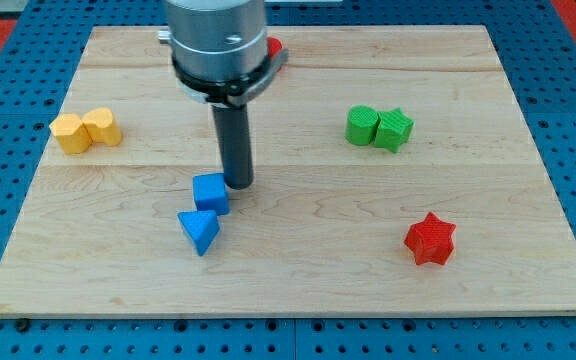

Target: Slide the red star to the bottom side of the green circle

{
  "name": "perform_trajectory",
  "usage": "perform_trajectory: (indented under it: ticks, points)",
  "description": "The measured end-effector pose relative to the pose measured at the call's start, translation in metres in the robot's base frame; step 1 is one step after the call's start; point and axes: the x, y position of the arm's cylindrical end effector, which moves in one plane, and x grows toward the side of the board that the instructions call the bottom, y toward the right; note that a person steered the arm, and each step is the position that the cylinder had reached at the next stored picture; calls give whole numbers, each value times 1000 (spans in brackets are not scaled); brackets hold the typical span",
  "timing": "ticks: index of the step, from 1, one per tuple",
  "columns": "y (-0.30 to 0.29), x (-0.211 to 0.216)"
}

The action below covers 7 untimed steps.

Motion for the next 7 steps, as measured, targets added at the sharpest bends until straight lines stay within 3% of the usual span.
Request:
perform_trajectory:
  ticks: [1,2,3,4,5,6,7]
  points:
    - [-24,4]
    - [-5,9]
    - [50,9]
    - [130,37]
    - [115,101]
    - [159,128]
    - [219,129]
